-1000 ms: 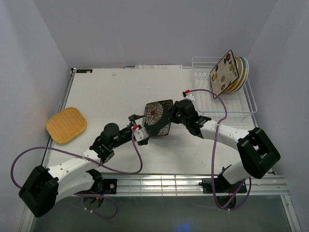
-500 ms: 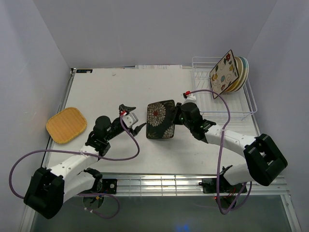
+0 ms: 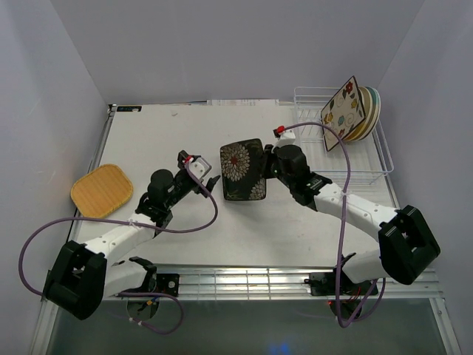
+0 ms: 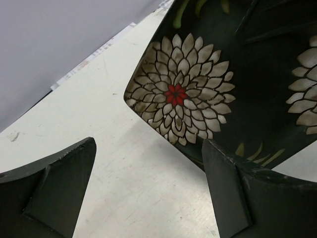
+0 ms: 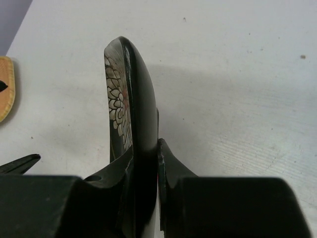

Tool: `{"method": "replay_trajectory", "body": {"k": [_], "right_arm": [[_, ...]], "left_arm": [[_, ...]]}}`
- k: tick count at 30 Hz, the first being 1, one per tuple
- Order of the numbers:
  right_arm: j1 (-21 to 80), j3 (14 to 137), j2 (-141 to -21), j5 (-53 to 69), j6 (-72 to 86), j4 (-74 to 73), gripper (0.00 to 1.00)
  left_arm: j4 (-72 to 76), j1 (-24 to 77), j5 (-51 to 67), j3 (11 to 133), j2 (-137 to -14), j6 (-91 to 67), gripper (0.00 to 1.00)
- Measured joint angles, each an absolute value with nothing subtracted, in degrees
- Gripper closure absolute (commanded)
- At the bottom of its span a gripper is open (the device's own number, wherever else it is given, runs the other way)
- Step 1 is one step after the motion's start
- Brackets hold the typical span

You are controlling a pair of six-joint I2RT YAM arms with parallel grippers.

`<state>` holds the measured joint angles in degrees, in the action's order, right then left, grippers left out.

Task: Load the plates into the dish rack
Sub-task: Pick up the plate from the corner of the board, then insert the plate into the dish rack.

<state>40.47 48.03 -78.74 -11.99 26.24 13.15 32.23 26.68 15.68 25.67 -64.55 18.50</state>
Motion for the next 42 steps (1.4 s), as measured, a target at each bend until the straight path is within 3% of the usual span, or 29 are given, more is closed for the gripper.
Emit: {"method": "replay_trajectory", "body": {"k": [17,26,42], "right_arm": [[39.09,69.10,-79.66,-23.94,17.10,1.28,0.92],[35.62,69.78,-79.48,-34.59,13.39,0.58,0.92],[25.67,76.09,-80.55,-37.36,8.54,3.68,0.92]], "left_arm": [[34.50,23.68,11.03,26.09,-65.10,14.57,0.02],[34.83,22.96,10.90,26.09,-65.10,13.39,0.02],[34.89,22.22,11.20,26.09,-65.17,12.60,0.02]]}}
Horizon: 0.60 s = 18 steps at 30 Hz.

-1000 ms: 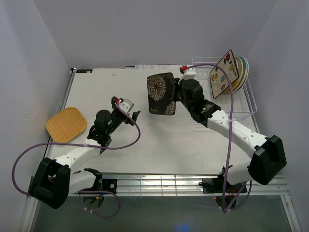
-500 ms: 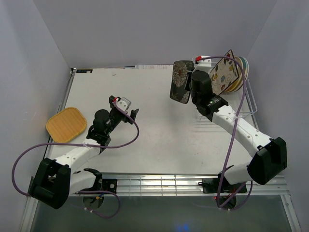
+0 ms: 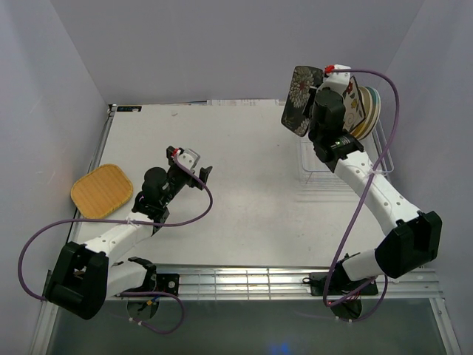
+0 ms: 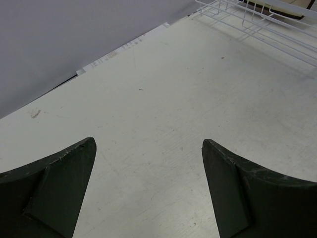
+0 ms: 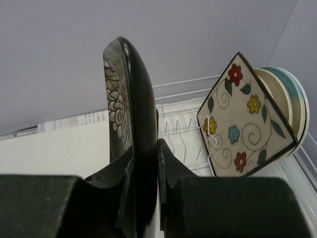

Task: Load the plates into the dish rack
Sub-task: Insert the plate into the dish rack.

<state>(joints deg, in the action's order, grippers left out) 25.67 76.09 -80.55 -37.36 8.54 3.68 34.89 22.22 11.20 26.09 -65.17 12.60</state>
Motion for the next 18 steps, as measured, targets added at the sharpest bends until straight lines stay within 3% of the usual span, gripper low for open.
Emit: {"method": "replay_trajectory", "body": {"k": [18], "right_arm": [[20.32,79.02,-96.49,-43.86,-4.58,26.70,0.92]], "left_arm": [[34.92,22.17,12.67,26.09,-64.36,12.49,0.02]]}}
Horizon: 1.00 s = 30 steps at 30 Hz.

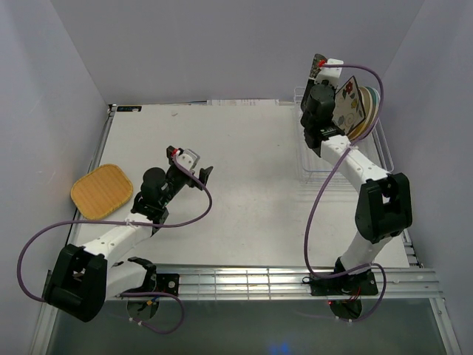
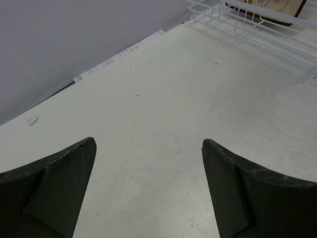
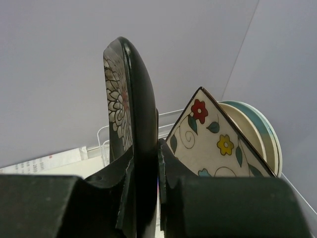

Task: Load the plates into the dish rack
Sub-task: Insert the plate into the dish rack.

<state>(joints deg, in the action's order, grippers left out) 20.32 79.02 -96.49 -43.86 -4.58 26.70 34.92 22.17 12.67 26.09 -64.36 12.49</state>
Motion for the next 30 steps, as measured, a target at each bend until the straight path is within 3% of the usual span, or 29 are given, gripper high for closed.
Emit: {"method": "replay_trajectory", "body": {"k": [10,30], "right_arm": [[18.57,76.99,-106.59,-42.06,-13.23,45.08,0.92],[11.11,73.60,-112.03,-33.41,-14.98,59.99,0.92]], "left_arm": [[34.81,22.17,13.61,26.09,-62.30,12.40,0.02],[34.26,22.17,15.94,26.09,-62.41,11.94,0.02]]}}
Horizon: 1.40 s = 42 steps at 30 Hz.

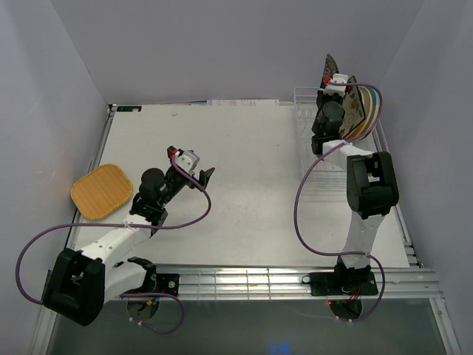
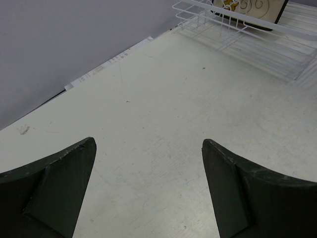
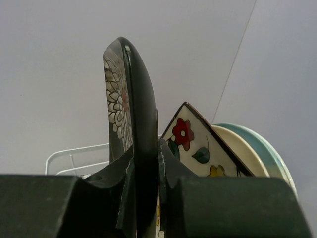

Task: Load the plates into the dish rack
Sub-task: Insert the plate into the dish rack.

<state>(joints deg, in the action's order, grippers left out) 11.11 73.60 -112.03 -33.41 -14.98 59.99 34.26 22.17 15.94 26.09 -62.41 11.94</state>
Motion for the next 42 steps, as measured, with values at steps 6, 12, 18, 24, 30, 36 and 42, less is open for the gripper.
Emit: {"method": "replay_trajectory", "body": {"k": [6,12,18,24,30,36,42], "right_arm": [[10.04,71.79,-115.74,-31.14,-12.47,62.89,0.92],[10.46,71.24,-117.60,-28.86,-11.49,62.87,0.92],[10.46,69.80,-117.60,-28.56,-11.75,63.31,0.92],[10.46,68.25,-117.05,-28.45,-12.08,64.23,0.92],[10.48,65.52,-114.04,-28.34,-12.38,63.61,0.92],[10.46,64.69,-110.08,-28.38,-12.38,63.44,0.92],[10.46,64.69,-107.83,-28.69,-12.99,64.88,0.92]], "left_arm": [[34.24,22.17,15.97,26.09,-62.48,11.94,0.02],[34.17,22.17,15.99,26.09,-62.48,11.94,0.02],[34.02,22.20,16.10,26.09,-62.46,11.94,0.02],[33.85,22.17,16.14,26.09,-62.46,11.94,0.02],[33.80,22.17,16.14,26.09,-62.46,11.94,0.02],[33.58,22.17,16.16,26.09,-62.46,11.97,0.02],[33.41,22.17,16.16,26.09,-62.46,11.97,0.02]]}}
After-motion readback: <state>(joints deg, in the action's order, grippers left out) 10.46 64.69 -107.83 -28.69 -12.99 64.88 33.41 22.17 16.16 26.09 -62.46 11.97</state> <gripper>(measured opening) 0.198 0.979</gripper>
